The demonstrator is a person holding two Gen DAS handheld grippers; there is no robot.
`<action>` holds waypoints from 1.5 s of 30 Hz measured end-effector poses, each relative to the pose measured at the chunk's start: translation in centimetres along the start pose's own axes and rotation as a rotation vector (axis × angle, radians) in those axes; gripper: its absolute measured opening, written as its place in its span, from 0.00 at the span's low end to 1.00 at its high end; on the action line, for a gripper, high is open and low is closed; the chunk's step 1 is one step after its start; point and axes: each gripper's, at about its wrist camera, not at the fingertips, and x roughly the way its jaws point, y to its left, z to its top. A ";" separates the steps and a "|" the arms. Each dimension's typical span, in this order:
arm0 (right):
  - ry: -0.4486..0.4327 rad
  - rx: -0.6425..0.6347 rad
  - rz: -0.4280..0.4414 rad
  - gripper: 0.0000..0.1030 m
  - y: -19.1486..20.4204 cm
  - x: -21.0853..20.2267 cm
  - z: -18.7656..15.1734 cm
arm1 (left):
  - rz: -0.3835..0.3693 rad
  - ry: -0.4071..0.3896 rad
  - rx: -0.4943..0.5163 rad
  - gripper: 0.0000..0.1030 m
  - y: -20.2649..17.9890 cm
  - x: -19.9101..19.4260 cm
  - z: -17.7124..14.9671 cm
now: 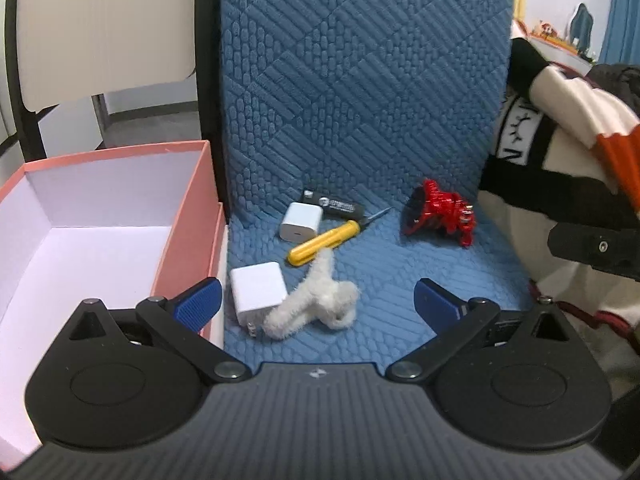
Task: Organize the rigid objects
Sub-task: 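Grasp the white plush toy with the left tool while the right tool grasps the red figurine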
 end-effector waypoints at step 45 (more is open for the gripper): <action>0.173 0.601 -0.067 0.62 -9.8 17.3 4.5 | 0.002 0.147 0.193 0.60 -1.8 10.2 -0.1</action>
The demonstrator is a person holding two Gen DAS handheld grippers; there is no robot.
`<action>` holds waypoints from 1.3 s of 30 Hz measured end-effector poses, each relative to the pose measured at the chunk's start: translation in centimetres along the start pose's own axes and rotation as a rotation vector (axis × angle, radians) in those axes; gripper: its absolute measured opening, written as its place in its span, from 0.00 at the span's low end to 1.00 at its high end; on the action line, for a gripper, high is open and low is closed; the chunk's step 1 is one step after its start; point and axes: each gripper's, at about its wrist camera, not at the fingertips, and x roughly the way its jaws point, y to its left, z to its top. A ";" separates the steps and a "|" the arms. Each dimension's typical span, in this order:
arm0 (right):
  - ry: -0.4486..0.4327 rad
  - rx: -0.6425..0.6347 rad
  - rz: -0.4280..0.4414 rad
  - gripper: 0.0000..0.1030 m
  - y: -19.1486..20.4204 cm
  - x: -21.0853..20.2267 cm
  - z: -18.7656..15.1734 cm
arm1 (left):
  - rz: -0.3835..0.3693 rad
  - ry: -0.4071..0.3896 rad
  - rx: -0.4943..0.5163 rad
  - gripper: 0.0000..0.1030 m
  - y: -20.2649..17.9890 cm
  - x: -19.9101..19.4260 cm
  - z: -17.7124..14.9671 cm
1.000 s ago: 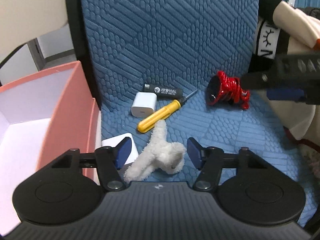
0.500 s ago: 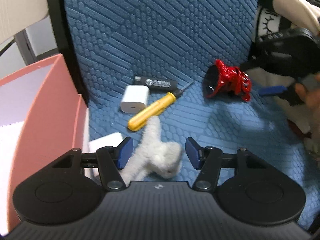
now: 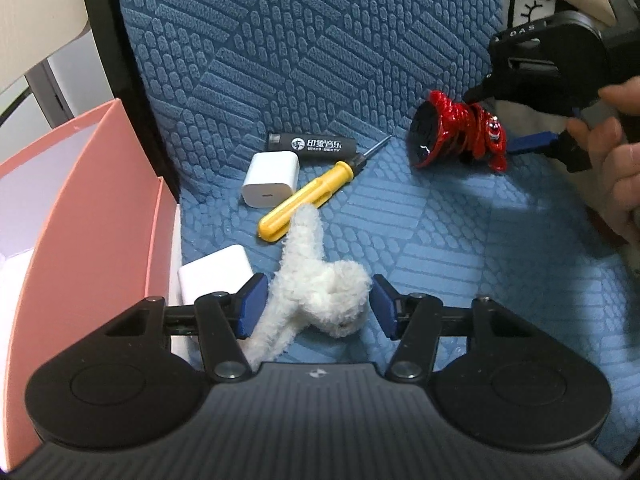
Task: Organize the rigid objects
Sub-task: 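Grasp the white plush toy with the left tool while the right tool grasps the red figurine, then lift the white plush with the left tool while the right tool lifts the red figurine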
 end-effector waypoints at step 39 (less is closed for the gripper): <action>0.024 0.016 0.024 0.62 0.5 0.7 -0.5 | -0.095 0.026 -0.184 0.52 2.1 -1.6 0.2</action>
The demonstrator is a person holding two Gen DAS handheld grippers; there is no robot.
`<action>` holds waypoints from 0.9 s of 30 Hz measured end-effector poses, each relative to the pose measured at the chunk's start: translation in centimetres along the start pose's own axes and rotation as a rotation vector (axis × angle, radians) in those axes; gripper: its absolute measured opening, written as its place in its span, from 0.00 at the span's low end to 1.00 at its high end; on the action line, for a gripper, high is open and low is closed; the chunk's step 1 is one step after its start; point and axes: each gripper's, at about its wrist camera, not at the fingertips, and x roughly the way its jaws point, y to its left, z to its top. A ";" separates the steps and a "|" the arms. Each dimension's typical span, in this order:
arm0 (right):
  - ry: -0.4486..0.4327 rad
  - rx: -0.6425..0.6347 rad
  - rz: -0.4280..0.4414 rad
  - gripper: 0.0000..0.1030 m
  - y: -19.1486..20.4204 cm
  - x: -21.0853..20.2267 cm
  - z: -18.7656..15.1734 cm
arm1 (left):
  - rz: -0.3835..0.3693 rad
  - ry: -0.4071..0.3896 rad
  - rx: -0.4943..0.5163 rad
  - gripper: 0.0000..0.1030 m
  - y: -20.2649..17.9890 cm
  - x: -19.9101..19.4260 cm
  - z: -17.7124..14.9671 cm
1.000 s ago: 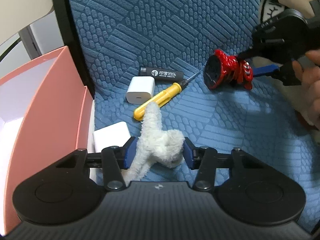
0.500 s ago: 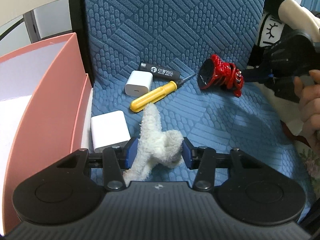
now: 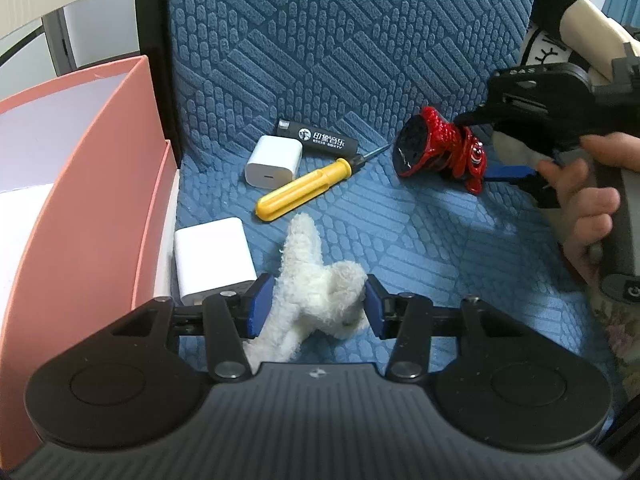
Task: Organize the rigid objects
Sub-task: 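Lift the white plush with the left tool while the right tool lifts the red figurine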
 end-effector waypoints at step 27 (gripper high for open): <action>0.023 -0.071 0.067 0.07 3.6 -0.9 0.2 | -0.020 0.014 -0.059 0.52 0.6 -0.1 0.2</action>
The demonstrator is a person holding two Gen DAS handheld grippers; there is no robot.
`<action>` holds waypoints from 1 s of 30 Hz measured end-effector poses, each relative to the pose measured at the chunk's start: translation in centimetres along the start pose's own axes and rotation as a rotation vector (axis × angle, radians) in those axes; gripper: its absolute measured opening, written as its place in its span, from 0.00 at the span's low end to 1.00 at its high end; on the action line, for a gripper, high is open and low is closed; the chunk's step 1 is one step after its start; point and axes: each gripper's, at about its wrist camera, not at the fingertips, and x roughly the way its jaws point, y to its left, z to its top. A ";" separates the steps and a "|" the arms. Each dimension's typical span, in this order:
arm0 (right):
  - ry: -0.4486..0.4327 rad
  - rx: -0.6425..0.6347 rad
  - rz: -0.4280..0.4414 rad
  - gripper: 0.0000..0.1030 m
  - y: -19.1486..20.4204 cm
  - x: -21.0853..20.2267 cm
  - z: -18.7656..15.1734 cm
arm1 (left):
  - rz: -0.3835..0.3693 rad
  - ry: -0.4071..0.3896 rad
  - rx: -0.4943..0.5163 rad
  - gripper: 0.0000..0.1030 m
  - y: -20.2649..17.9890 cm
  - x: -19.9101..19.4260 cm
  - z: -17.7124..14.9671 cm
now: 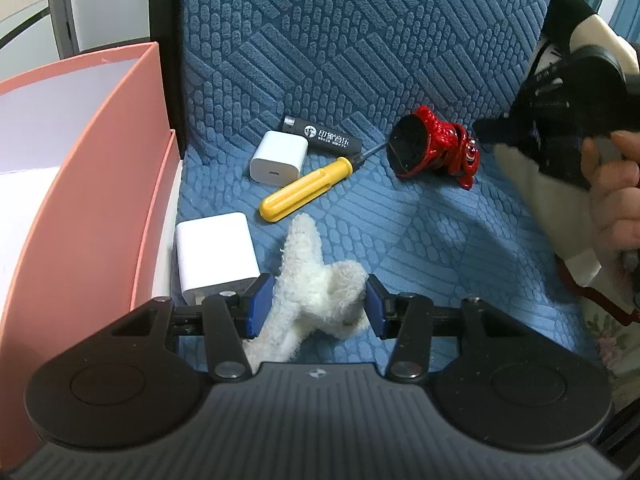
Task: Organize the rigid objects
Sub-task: 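Lift the white plush with the left tool while the right tool lifts the red figurine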
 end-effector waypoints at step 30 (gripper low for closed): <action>-0.095 0.595 -0.287 0.63 1.9 9.9 -2.0 | -0.092 0.086 -0.163 0.51 3.4 -0.2 1.9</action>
